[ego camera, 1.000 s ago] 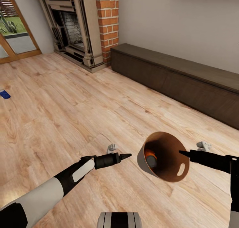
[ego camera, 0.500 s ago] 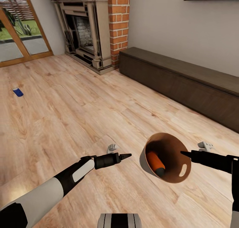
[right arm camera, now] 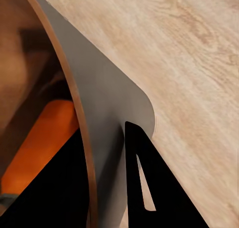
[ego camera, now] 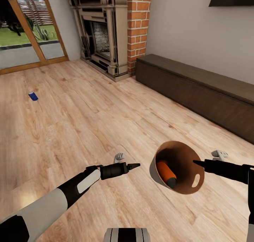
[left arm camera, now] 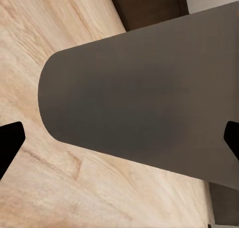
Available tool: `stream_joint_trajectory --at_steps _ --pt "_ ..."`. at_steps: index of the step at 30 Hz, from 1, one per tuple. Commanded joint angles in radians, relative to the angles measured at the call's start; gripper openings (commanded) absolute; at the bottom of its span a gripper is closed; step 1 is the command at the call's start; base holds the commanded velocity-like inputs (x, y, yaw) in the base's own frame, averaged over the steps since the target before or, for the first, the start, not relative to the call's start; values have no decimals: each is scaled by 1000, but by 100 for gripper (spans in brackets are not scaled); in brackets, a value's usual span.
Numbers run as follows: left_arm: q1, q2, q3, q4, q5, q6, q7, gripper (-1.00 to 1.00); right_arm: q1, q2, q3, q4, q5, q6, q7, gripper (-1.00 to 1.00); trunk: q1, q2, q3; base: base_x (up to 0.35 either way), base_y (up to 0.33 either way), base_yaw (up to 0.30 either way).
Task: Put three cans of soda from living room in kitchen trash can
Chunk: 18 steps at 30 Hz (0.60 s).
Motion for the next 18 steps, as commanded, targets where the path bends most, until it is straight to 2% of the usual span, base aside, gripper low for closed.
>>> stream_joint_trajectory --at_steps 1,18 --pt "0 0 0 0 0 0 0 100 0 0 0 0 -11 10 3 -100 0 0 2 0 0 166" --pt "0 -1 -1 -1 0 0 1 100 0 -1 0 0 -11 10 3 -100 0 0 27 0 0 171"
